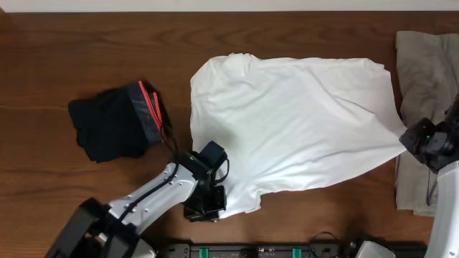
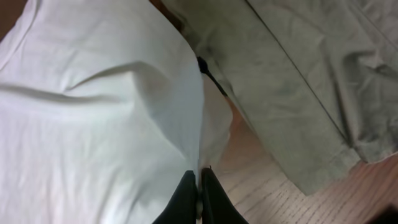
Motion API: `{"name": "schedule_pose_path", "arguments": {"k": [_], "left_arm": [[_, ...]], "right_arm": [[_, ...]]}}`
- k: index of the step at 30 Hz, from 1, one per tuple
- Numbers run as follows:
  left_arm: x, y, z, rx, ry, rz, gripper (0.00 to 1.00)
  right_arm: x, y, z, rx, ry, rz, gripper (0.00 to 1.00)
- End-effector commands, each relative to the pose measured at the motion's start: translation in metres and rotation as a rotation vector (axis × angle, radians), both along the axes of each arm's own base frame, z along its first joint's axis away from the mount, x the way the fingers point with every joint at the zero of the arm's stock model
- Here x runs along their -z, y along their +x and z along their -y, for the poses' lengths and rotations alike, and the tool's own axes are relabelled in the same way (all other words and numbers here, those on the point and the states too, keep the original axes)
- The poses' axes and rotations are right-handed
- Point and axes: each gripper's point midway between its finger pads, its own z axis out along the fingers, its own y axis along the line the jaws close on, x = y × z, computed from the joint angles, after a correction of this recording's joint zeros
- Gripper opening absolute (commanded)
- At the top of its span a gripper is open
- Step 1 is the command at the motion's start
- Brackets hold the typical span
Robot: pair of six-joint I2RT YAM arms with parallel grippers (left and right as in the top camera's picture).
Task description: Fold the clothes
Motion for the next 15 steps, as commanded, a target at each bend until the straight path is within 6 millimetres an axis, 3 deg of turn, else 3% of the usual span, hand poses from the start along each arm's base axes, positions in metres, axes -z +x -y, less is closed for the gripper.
{"name": "schedule_pose_path", "arguments": {"k": [1,7,10,15], "left_arm": [[-0.028,0.017,-0.003,-0.031,-0.007,0.075,0.06],[-0.088,0.027,-0.056,-0.067,0.146,0.258,0.06],[-0.110,0.024,-0.066,-0.094,0.120,0.322,0.06],[-0.127,0.024,-0.071,-0.105,0.104,0.396,0.06]], "right_arm": [[-0.003,0.002,0.001,-0.008,-0.006,0.004,0.04],[-0.002,0.000,0.000,-0.008,-0.003,-0.001,0.04],[-0.001,0.000,-0.002,-0.015,0.011,-0.002,0.03],[0.000,0.004,-0.020,-0.074,0.092,0.019,0.01]]}}
